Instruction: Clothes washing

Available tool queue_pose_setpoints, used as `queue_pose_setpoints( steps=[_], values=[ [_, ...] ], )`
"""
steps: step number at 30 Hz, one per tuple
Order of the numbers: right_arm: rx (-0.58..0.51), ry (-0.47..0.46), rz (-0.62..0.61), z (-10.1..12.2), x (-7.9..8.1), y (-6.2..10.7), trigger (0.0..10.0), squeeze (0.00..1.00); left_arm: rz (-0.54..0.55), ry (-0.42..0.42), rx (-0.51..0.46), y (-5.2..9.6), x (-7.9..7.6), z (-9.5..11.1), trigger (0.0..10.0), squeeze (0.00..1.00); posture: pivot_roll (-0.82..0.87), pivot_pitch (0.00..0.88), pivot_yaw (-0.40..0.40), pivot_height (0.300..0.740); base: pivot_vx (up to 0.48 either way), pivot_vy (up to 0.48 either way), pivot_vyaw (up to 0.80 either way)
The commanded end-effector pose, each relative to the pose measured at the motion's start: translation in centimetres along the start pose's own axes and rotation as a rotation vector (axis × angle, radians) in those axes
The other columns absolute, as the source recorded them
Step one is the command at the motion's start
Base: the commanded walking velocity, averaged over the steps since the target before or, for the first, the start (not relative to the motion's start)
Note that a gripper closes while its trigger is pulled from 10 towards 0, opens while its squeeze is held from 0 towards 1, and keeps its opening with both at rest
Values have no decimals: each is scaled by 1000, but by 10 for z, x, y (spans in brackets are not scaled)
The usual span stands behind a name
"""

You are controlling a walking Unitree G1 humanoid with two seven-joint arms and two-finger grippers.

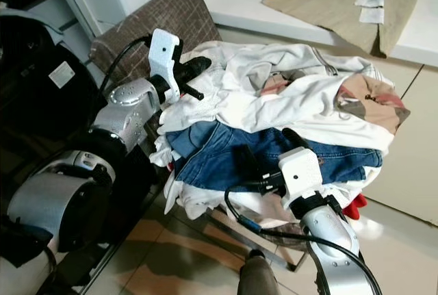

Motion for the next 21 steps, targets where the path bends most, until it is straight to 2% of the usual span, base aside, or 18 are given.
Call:
queue_pose_setpoints(
  steps=[1, 3, 6, 9, 11, 12, 15, 19, 21],
  values=[
    [-30, 10, -8, 6, 0, 0, 10000, 0, -77, -125, 21, 6, -2, -3, 10000, 1000, -295, 71, 158, 740, 0, 0, 0],
    [-32, 22, -17, 7, -4, 2, 10000, 0, -151, -161, 36, 8, -6, -4, 10000, 1000, -297, 75, 158, 740, 0, 0, 0],
    [-36, 29, -24, 8, -6, 2, 10000, 0, -181, -160, 51, 9, -4, -2, 10000, 1000, -300, 76, 158, 740, 0, 0, 0],
    [-43, 33, -29, 10, -7, 2, 10000, 0, -199, -89, 62, 9, -3, 0, 10000, 1000, -300, 75, 158, 740, 0, 0, 0],
    [-50, 37, -37, 12, -7, 3, 10000, 0, -189, -74, 67, 8, -1, 1, 10000, 1000, -300, 75, 158, 740, 0, 0, 0],
    [-55, 39, -48, 13, -10, 4, 10000, 0, -186, -139, 105, 9, -1, -6, 10000, 1000, -300, 75, 158, 740, 0, 0, 0],
    [-59, 46, -60, 13, -13, 6, 10000, 0, -191, -183, 142, 11, -3, -14, 10000, 1000, -312, 72, 162, 740, 0, 0, 0],
    [-54, 63, -83, 11, -20, 8, 10000, 0, -207, -183, 183, 11, -8, -23, 10000, 1000, -318, 70, 164, 740, 0, 0, 0],
    [-52, 62, -82, 11, -20, 8, 10000, 0, -217, -146, 194, 10, -10, -26, 10000, 1000, -326, 67, 166, 740, 0, 0, 0]
  ],
)
Point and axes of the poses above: a point about 5 cm out from each wrist's last joint towards the gripper, its own y axis pointing back from the gripper into the wrist, its own z axis along the axis of the wrist's last joint, x = y × z, the point moved 1 cm from there along -y, pointing out of the wrist towards the gripper, and after that the axes turned 2 degrees about -y, right-handed, at the moved point
